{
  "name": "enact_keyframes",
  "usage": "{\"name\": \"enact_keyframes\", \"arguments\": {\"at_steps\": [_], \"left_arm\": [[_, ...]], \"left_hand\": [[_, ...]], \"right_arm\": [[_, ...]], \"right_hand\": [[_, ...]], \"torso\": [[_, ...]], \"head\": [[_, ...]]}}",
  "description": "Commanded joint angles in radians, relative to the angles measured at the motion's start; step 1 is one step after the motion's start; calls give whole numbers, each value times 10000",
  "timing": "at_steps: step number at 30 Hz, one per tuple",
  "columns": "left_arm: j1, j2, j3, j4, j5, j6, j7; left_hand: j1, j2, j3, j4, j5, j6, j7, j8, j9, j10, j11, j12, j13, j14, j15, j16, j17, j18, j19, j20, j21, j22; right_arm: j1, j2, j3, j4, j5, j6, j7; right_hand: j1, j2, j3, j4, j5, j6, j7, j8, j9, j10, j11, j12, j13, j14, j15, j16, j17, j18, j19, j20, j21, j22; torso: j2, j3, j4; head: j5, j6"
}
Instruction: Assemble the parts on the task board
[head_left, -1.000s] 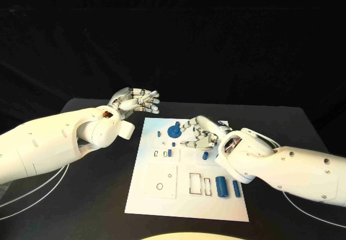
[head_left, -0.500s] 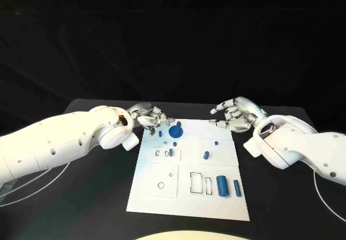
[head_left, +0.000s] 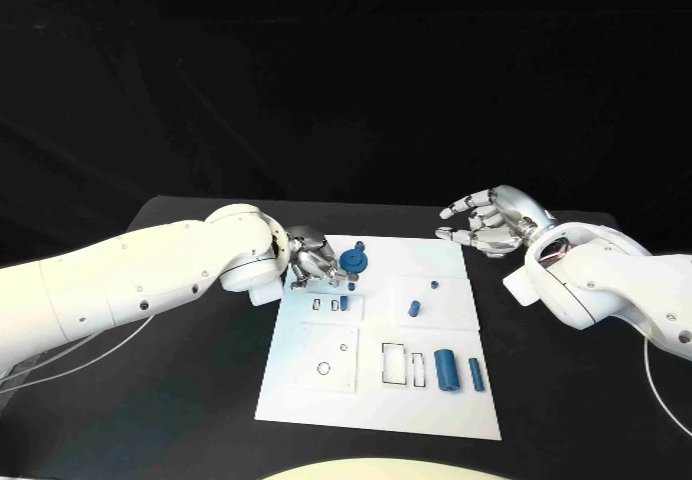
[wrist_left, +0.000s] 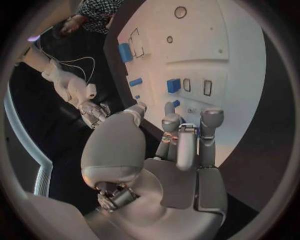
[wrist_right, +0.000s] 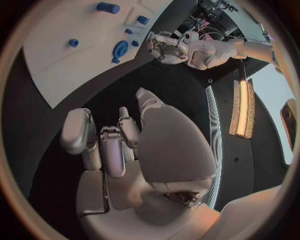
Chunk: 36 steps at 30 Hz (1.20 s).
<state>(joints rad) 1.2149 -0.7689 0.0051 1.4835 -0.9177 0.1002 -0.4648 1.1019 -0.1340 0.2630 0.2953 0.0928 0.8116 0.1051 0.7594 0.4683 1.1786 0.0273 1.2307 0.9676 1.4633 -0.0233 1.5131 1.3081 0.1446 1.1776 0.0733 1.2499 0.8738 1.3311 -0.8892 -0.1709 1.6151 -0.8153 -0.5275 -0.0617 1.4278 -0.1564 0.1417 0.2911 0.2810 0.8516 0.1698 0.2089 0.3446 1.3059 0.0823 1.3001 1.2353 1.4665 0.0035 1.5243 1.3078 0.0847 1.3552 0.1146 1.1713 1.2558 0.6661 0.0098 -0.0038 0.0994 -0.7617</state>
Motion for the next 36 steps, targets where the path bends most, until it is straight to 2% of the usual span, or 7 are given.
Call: {"name": "enact_keyframes", "arguments": {"at_steps": [1, 19, 24, 32, 36], "left_arm": [[59, 176, -30, -55, -594, 799, -1017], [106, 648, -107, -370, -660, 1257, -1565], [107, 744, -124, -423, -655, 1329, -1554], [106, 910, -218, -566, -649, 1478, -1537], [106, 978, -239, -631, -648, 1502, -1545]], "left_hand": [[-126, 7, -76, 3, 14, 20, -75, 51, 15, 55, 1, 49, 6, 542, -78, 37, 1225, -126, 72, 2, 40, 24], [-156, 60, -129, -7, 32, -36, -71, 49, 35, -81, 4, -60, -178, 568, -79, 67, 1294, -148, 121, -1, 125, 159], [-139, 89, -130, -9, 41, -56, -68, 46, 40, -85, 6, -59, -170, 580, -76, 82, 1327, -156, 138, -1, 155, 206], [-6, 139, -122, -23, 53, -99, -61, 50, 63, -128, 12, -83, -205, 596, -69, 105, 1374, -164, 143, 2, 212, 271], [166, 235, -70, -21, 70, -128, -55, 56, 87, -162, 18, -100, -231, 595, -62, 113, 1381, -165, 122, 9, 256, 308]], "right_arm": [[9, -4, 4, -31, 131, 139, 92], [14, -21, 3, -84, 101, 255, -63], [14, -3, 3, -105, 97, 283, -87], [13, 25, 2, -120, 93, 315, -113], [13, 25, 2, -117, 76, 313, -126]], "right_hand": [[-92, -33, 30, 1, -3, 27, -10, 39, -14, -29, 14, 1, 1, 734, 59, -28, 1416, 104, -9, -12, -12, -5], [-118, -41, 25, -1, -3, 25, -12, 45, -17, -37, 11, -8, -14, 727, 57, -39, 1389, 114, -32, -13, -59, -40], [-129, -42, 25, -2, -2, 22, -12, 47, -18, -38, 11, -9, -17, 727, 56, -40, 1388, 113, -28, -14, -55, -36], [-137, -38, 28, -4, 0, 21, -14, 51, -20, -48, 9, -19, -32, 727, 55, -41, 1387, 116, -34, -14, -71, -46], [-124, -24, 47, -16, 7, 19, -16, 56, -22, -69, 7, -40, -60, 724, 53, -47, 1374, 121, -45, -16, -94, -62]], "torso": [[2, -11, -14], [15, -25, -15], [12, -18, -10], [7, -25, -9], [0, -27, -6]], "head": [[21, -2], [6, -64], [-22, -85], [3, -122], [4, -136]]}}
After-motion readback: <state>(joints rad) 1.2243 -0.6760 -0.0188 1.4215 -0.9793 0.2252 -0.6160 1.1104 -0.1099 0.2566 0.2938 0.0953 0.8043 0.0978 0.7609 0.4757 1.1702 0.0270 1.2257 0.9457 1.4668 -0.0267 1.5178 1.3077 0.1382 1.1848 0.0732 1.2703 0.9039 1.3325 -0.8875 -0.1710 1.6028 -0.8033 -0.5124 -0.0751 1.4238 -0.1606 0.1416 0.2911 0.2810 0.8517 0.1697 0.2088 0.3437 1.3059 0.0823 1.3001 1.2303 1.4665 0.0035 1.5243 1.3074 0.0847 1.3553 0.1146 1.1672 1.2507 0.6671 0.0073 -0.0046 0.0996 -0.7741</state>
